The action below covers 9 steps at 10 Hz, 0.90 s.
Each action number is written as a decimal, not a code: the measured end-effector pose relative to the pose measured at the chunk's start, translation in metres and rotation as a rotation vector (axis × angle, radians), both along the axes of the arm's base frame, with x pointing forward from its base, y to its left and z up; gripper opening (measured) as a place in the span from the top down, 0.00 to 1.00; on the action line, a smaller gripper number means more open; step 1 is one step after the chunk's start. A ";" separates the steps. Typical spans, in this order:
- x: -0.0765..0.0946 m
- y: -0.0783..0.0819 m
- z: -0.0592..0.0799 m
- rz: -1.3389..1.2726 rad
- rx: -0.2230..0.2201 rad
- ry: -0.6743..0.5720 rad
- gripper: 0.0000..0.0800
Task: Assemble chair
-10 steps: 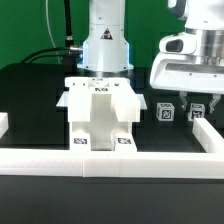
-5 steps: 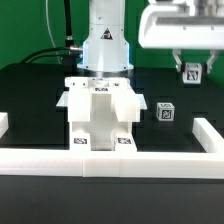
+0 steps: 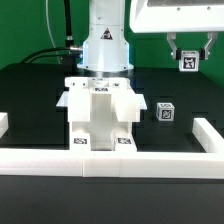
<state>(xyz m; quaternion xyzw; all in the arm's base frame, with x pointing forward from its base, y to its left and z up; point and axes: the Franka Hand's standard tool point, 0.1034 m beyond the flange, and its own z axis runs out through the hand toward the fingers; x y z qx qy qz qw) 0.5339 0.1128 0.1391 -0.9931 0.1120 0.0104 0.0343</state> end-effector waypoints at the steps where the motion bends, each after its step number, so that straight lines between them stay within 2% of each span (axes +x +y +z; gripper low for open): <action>1: 0.005 -0.009 0.000 0.064 -0.001 -0.023 0.64; 2: 0.017 -0.028 0.009 0.136 0.016 -0.024 0.64; 3: 0.037 -0.046 0.018 0.180 0.009 -0.059 0.64; 5: 0.061 -0.064 0.035 0.215 -0.008 -0.074 0.64; 9: 0.058 -0.065 0.028 0.217 -0.012 -0.073 0.64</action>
Offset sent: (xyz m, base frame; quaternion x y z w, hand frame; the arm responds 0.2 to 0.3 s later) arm 0.0512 -0.0394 0.0305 0.0011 -0.0068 -0.0872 0.9962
